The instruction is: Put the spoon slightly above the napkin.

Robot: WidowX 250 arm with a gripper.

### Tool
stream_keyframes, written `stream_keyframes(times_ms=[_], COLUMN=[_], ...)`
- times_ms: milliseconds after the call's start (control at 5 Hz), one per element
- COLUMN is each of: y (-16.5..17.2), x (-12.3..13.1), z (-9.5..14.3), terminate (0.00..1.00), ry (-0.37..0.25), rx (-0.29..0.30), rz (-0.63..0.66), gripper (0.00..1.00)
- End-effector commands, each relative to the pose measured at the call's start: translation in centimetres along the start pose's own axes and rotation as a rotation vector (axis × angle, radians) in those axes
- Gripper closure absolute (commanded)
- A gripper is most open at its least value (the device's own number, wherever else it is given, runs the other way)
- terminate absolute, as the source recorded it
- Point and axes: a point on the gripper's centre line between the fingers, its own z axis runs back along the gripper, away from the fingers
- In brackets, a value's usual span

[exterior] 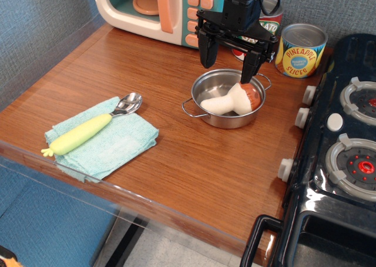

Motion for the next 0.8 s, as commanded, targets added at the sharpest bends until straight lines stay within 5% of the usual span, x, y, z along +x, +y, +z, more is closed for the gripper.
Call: stream_keyframes(times_ms=[0,400,600], y=[0.0,1.8,3.2], x=[0.0,-2.1,-4.0], z=[0.0,1.8,3.3], terminate=[0.0,0.0,0.0], ry=[0.0,-0.06,-0.093], rx=[0.0,-0.069,-0.058], rz=[0.0,0.019,0.019], gripper=[0.0,0.0,0.0])
